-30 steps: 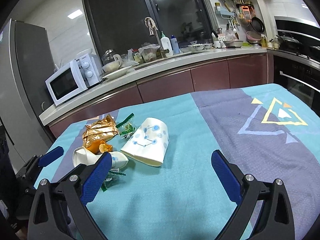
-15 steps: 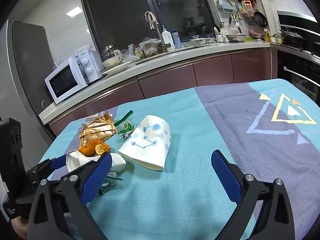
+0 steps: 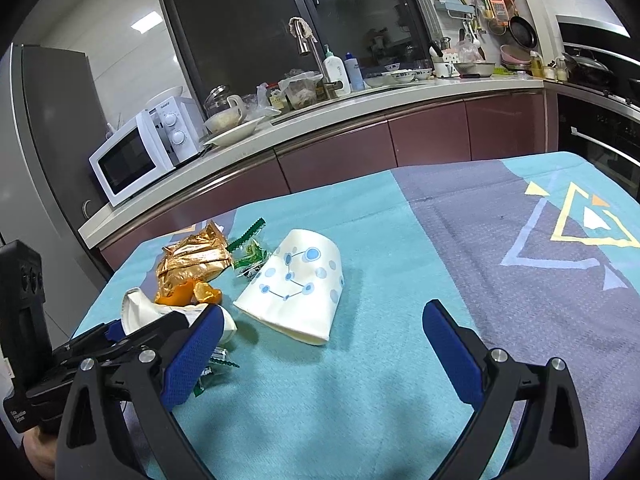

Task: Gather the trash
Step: 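Close the left tool on the white paper cup while the right tool approaches another cup, then grasp the blue-dotted paper cup with the right tool while the left tool holds its cup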

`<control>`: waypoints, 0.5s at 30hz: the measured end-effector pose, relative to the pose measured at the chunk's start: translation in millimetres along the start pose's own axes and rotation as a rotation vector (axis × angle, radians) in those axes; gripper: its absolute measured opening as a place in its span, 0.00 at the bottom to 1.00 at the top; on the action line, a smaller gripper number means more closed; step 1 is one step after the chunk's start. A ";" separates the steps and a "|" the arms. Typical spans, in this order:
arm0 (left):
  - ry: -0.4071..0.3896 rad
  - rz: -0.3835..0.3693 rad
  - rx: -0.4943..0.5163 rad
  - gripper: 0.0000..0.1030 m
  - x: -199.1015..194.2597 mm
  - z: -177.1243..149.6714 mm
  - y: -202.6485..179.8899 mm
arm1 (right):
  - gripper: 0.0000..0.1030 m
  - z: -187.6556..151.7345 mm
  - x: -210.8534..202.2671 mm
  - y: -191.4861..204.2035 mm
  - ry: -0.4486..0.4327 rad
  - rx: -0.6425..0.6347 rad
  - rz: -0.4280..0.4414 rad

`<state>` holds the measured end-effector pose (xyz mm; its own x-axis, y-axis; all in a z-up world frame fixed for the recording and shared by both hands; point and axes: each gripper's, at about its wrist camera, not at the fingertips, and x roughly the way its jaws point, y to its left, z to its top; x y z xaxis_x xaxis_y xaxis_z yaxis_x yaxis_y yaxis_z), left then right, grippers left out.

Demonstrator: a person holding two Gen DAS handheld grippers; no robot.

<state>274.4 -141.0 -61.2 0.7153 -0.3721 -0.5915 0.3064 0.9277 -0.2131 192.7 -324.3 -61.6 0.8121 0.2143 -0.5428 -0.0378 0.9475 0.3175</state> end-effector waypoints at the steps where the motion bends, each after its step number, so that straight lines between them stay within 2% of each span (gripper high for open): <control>1: -0.007 0.002 0.001 0.77 -2.0 0.0 -0.1 | 0.93 1.3 1.6 0.2 0.002 -0.002 0.003; 7: -0.058 0.024 0.019 0.77 -20.1 -0.4 1.0 | 0.93 10.3 19.7 1.0 0.046 -0.015 0.023; 15: -0.086 0.034 0.010 0.77 -40.7 0.4 12.3 | 0.93 20.5 43.7 7.1 0.092 -0.012 0.038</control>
<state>249.3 -114.4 -39.4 0.7769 -0.3418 -0.5288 0.2871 0.9397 -0.1856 239.9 -313.1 -67.1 0.7532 0.2704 -0.5996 -0.0752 0.9410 0.3299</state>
